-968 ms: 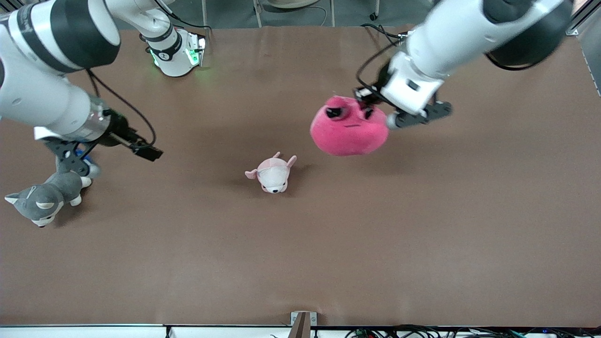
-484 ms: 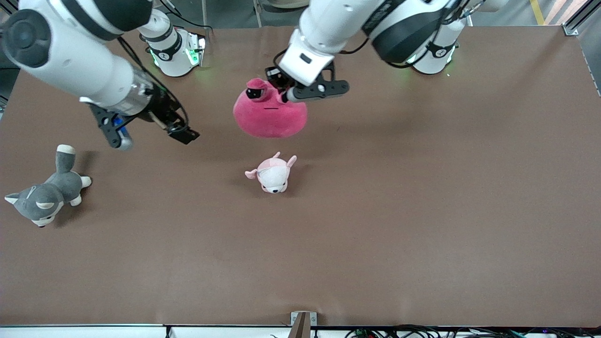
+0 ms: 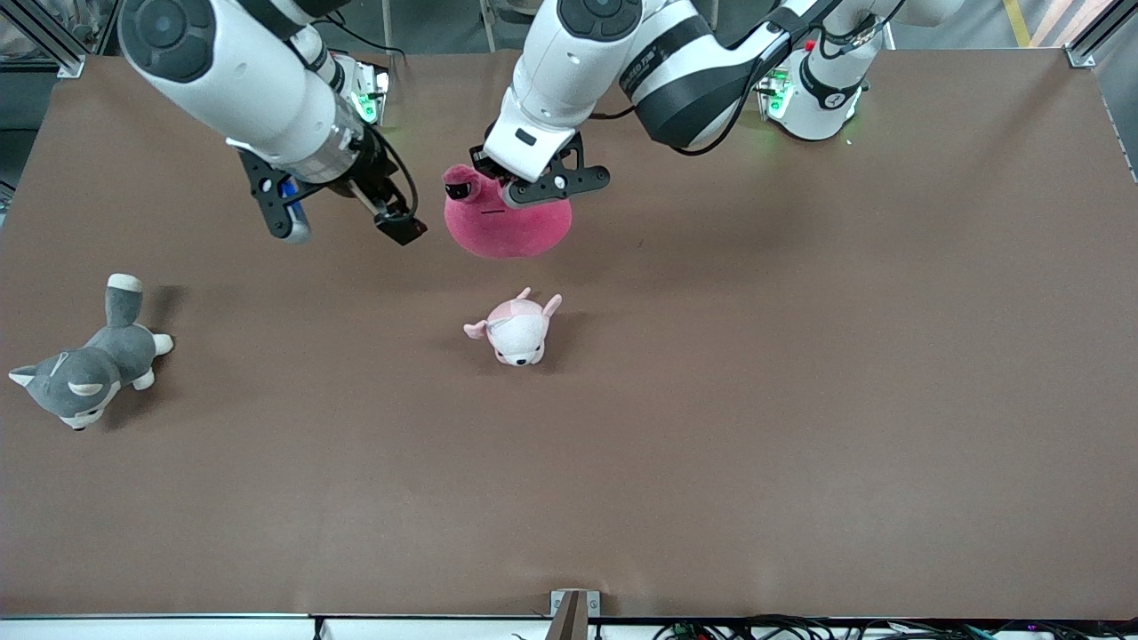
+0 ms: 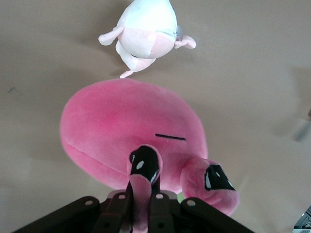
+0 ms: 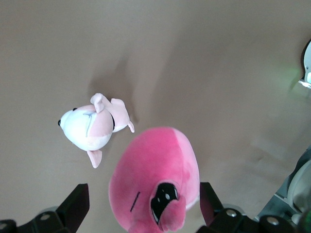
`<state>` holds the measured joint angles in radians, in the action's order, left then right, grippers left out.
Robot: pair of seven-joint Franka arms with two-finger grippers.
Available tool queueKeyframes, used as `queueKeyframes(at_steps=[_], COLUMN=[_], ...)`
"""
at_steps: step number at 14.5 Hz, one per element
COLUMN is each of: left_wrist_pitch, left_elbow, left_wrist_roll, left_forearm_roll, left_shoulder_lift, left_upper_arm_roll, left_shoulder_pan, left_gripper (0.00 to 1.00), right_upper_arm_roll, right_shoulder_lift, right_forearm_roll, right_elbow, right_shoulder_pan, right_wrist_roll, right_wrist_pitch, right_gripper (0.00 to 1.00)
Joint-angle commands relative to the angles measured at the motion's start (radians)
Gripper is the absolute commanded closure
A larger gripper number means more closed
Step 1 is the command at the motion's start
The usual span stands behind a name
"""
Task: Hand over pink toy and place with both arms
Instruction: 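Grasp the pink plush with the right gripper beside the left gripper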
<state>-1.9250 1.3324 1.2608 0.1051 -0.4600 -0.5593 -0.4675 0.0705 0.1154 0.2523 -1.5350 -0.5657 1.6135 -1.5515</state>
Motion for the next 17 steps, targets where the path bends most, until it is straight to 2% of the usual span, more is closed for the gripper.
queueKeyframes(at_steps=[1, 7, 10, 11, 12, 16, 17], left_wrist_pitch=[0.004, 0.004, 0.004, 0.004, 0.004, 0.006, 0.004], left_elbow=[-0.033, -0.033, -0.032, -0.032, -0.032, -0.032, -0.032], left_wrist_roll=[0.026, 0.026, 0.026, 0.026, 0.026, 0.026, 0.026], left_forearm_roll=[-0.018, -0.021, -0.021, -0.021, -0.021, -0.021, -0.021], left_shoulder_lift=[-0.008, -0.006, -0.006, -0.006, -0.006, -0.008, -0.006], left_upper_arm_roll=[0.001, 0.001, 0.001, 0.001, 0.001, 0.001, 0.001], left_shoulder_pan=[-0.01, -0.008, -0.006, -0.006, -0.005, -0.003, -0.003], left_gripper=[0.99, 0.99, 0.99, 0.99, 0.99, 0.99, 0.99], right_upper_arm_roll=[0.011, 0.011, 0.011, 0.011, 0.011, 0.011, 0.011], right_shoulder_lift=[-0.081, -0.1, -0.102, -0.102, -0.102, -0.103, -0.103], right_forearm_roll=[0.015, 0.01, 0.01, 0.009, 0.01, 0.01, 0.01], right_elbow=[-0.146, -0.252, -0.269, -0.27, -0.27, -0.269, -0.269], right_shoulder_pan=[-0.034, -0.128, -0.138, -0.138, -0.138, -0.138, -0.138], right_wrist_roll=[0.038, 0.109, 0.109, 0.109, 0.108, 0.109, 0.109], right_wrist_pitch=[-0.091, -0.206, -0.209, -0.208, -0.208, -0.208, -0.206], right_gripper=[0.0, 0.01, 0.03, 0.1, 0.23, 0.91, 0.98])
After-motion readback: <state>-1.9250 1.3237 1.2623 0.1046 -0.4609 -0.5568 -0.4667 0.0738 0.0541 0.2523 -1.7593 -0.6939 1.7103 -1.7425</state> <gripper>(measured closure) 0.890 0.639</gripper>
